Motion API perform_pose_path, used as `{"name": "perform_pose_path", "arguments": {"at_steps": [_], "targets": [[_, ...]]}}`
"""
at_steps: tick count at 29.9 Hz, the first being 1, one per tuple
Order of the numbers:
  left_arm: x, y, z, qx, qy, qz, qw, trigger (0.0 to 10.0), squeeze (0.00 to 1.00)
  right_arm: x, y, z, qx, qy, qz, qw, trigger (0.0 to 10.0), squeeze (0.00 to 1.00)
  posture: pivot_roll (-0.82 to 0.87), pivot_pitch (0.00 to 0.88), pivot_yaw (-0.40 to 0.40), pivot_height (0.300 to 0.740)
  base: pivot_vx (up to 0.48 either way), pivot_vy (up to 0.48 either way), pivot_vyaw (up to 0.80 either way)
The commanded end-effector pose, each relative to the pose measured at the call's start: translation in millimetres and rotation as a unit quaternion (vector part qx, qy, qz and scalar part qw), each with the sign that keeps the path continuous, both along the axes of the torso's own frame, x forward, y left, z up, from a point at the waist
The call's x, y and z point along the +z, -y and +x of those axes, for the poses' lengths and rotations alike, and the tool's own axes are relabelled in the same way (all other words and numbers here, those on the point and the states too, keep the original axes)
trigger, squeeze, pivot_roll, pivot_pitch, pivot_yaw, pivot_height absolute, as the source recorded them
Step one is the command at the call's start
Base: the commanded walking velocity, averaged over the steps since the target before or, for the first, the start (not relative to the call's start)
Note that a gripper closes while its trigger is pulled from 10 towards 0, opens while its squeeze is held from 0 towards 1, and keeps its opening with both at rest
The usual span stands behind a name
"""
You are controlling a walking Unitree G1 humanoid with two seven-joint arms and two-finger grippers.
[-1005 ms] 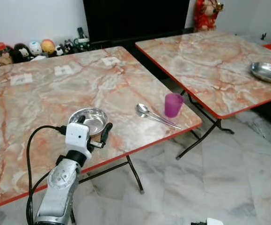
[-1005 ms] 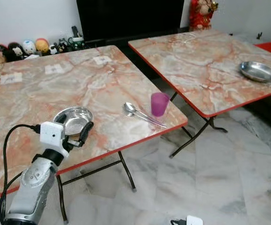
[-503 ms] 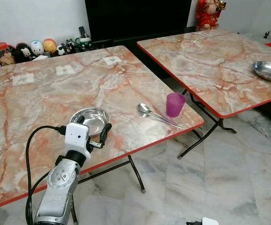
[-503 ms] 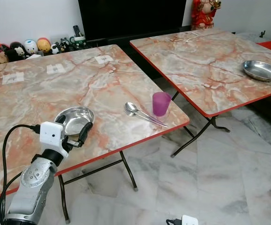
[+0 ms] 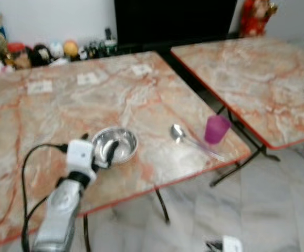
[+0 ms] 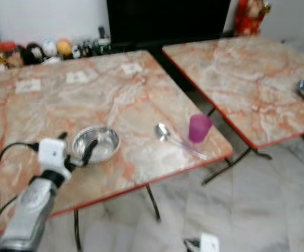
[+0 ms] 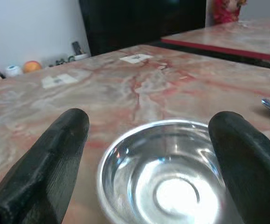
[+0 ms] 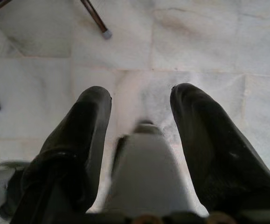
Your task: Setting the table
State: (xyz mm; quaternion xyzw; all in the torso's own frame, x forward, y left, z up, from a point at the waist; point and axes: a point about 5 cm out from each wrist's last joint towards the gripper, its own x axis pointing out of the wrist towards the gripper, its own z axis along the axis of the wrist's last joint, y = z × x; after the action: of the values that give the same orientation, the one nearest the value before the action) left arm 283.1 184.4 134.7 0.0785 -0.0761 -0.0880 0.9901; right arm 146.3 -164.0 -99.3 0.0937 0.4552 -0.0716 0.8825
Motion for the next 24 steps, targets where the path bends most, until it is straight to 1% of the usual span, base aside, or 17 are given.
{"name": "perform_pose_path", "arguments": {"at_steps": [1,6,10,11,12,15,16,18,19,20,21,22,23,24], "targets": [[3,9.9,1.1,-0.016,0.008,-0.005,1.000,10.0,0.00,-3,8.9,-8.0,-0.008,-0.015,-0.010,1.000,10.0,0.00,0.10,0.000,0.004,0.740,0.000,0.000,0.00],[5,11.5,0.1,-0.022,0.012,-0.009,1.000,10.0,0.00,-3,8.8,-8.3,-0.008,-0.015,-0.010,1.000,10.0,0.00,0.10,0.000,0.004,0.740,0.000,0.000,0.00],[4,11.2,-0.1,-0.024,0.005,-0.008,1.000,10.0,0.00,-3,8.2,-8.3,-0.007,-0.015,-0.009,1.000,10.0,0.00,0.10,0.000,0.006,0.740,0.000,0.000,0.00],[3,10.8,-0.1,-0.020,0.000,-0.014,1.000,10.0,0.00,-3,8.3,-8.3,-0.007,-0.015,-0.009,1.000,10.0,0.00,0.10,0.000,0.006,0.740,0.000,0.000,0.00],[2,7.4,0.6,-0.006,-0.014,-0.032,0.999,10.0,0.00,-3,8.3,-8.6,-0.007,-0.015,-0.009,1.000,10.0,0.00,0.10,0.000,0.006,0.740,0.000,0.000,0.00],[3,3.9,1.1,0.003,-0.020,-0.053,0.998,10.0,0.00,-3,8.5,-8.8,-0.007,-0.015,-0.009,1.000,10.0,0.00,0.10,0.000,0.007,0.740,0.000,0.000,0.00],[5,1.3,1.4,0.010,-0.027,-0.070,0.997,10.0,0.00,-3,8.7,-9.1,-0.007,-0.015,-0.010,1.000,10.0,0.00,0.10,0.000,0.007,0.740,0.000,0.000,0.00],[4,-1.7,1.9,0.014,-0.044,-0.083,0.995,10.0,0.00,-3,8.7,-9.4,-0.004,-0.017,-0.012,1.000,10.0,0.00,0.10,0.000,0.006,0.740,0.000,0.000,0.00],[3,-3.5,2.5,0.017,-0.060,-0.085,0.994,10.0,0.00,-3,8.5,-9.5,-0.002,-0.017,-0.012,1.000,10.0,0.00,0.10,0.000,0.005,0.740,0.000,0.000,0.00],[-1,-7.3,4.3,0.031,-0.099,-0.079,0.992,10.0,0.00,-3,8.2,-9.6,-0.001,-0.018,-0.012,1.000,10.0,0.00,0.10,0.000,0.004,0.740,0.000,0.000,0.00],[-3,-9.3,5.2,0.039,-0.117,-0.074,0.990,10.0,0.00,-3,8.1,-9.7,-0.001,-0.018,-0.012,1.000,10.0,0.00,0.10,0.000,0.004,0.740,0.000,0.000,0.00],[-3,-10.1,5.9,0.043,-0.125,-0.079,0.988,10.0,0.00,-3,8.0,-9.7,0.000,-0.018,-0.011,1.000,10.0,0.00,0.10,0.000,0.006,0.740,0.000,0.000,0.00],[5,-8.2,8.4,0.035,-0.121,-0.120,0.985,10.0,0.00,-3,8.0,-9.7,0.001,-0.018,-0.011,1.000,10.0,0.00,0.10,0.000,0.004,0.740,0.000,0.000,0.00],[9,-7.6,9.6,0.034,-0.120,-0.123,0.985,10.0,0.00,-3,8.0,-9.7,0.001,-0.018,-0.011,1.000,10.0,0.00,0.10,0.000,0.004,0.740,0.000,0.000,0.00]]}}
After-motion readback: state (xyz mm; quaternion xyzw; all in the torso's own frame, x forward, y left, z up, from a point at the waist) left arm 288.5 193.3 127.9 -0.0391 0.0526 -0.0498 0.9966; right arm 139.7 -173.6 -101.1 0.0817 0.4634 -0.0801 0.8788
